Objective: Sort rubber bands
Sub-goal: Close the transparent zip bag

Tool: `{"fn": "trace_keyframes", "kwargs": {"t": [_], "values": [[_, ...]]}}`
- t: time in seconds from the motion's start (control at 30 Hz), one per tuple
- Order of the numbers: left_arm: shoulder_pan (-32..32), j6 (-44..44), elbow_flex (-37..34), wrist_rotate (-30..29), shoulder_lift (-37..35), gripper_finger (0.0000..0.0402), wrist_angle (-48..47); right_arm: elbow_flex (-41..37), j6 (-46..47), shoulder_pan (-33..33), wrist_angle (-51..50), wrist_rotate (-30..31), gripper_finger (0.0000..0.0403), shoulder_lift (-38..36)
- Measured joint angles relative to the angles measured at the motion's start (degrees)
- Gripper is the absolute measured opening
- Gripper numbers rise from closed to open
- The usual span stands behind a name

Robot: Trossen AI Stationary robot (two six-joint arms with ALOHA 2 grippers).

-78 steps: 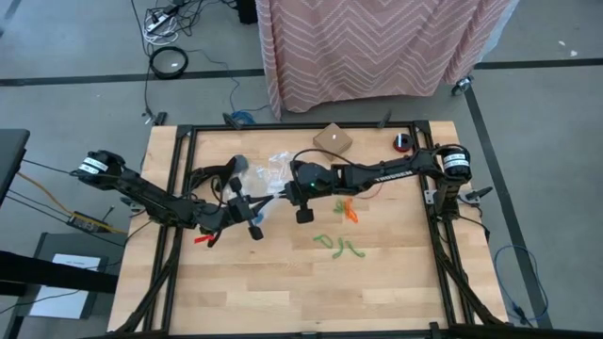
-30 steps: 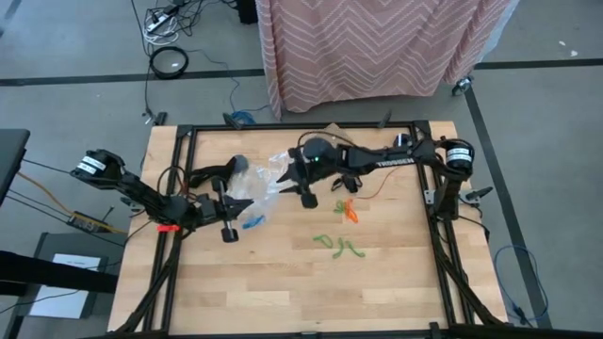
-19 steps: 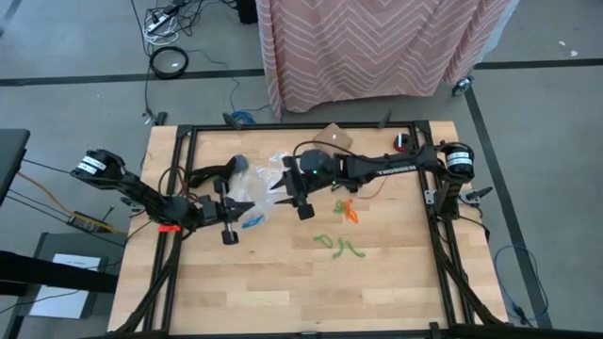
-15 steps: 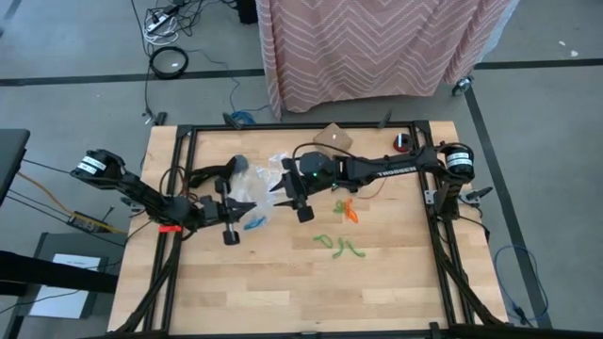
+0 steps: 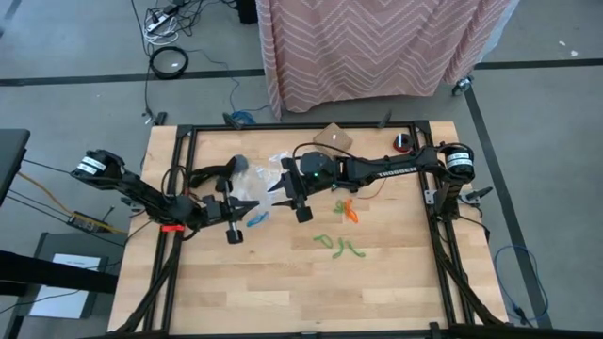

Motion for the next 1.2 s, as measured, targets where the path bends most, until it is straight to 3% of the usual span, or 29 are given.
{"fn": "trace_keyframes", "kwargs": {"t": [0.27, 0.7, 1.2], "values": [[0.1, -0.1, 0.5, 1.4, 0.0, 0.0, -0.5, 0.0, 0.0, 0.0, -0.1, 1.4, 0.0154, 0.0], [0.1, -1.2, 0.5, 2.3, 0.0, 0.0, -0.2, 0.0, -2.1, 0.7, -0.3, 1.6, 0.0013, 0.0], [0.2, -1.4, 0.5, 1.7, 0.1, 0.0, -0.8, 0.1, -1.6, 0.7, -4.6, 5.4, 0.0002, 0.0]]}}
